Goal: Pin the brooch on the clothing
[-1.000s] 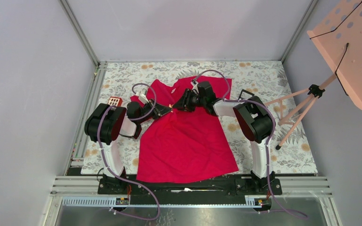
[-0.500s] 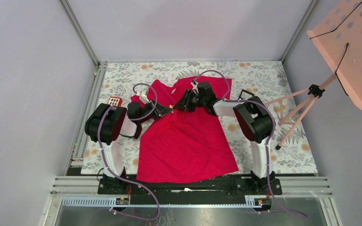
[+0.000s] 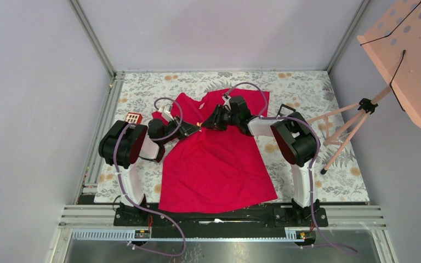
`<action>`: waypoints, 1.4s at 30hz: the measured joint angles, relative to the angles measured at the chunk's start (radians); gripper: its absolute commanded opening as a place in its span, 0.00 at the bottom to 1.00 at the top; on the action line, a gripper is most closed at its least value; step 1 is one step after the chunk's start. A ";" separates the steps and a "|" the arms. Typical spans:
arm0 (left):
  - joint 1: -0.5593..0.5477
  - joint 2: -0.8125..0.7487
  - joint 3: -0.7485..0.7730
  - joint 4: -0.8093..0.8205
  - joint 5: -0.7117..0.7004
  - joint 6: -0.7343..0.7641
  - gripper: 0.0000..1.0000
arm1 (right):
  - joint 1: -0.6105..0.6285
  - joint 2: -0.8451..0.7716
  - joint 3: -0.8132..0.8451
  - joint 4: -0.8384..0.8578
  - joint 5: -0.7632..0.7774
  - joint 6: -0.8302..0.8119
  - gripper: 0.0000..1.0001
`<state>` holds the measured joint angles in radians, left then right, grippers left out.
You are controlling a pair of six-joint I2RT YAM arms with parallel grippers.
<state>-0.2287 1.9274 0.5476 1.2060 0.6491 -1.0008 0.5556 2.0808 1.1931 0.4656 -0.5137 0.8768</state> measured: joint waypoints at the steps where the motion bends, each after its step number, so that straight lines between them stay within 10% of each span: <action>1: 0.000 0.000 -0.001 0.000 0.000 -0.002 0.00 | 0.000 0.000 -0.002 0.001 0.001 0.001 0.32; 42: 0.000 0.000 -0.023 -0.006 0.076 0.029 0.00 | 0.044 -0.055 -0.064 0.010 0.045 -0.283 0.41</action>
<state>-0.2287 1.9274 0.5247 1.1995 0.7254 -0.9714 0.5999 2.0262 1.1294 0.4759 -0.4690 0.5941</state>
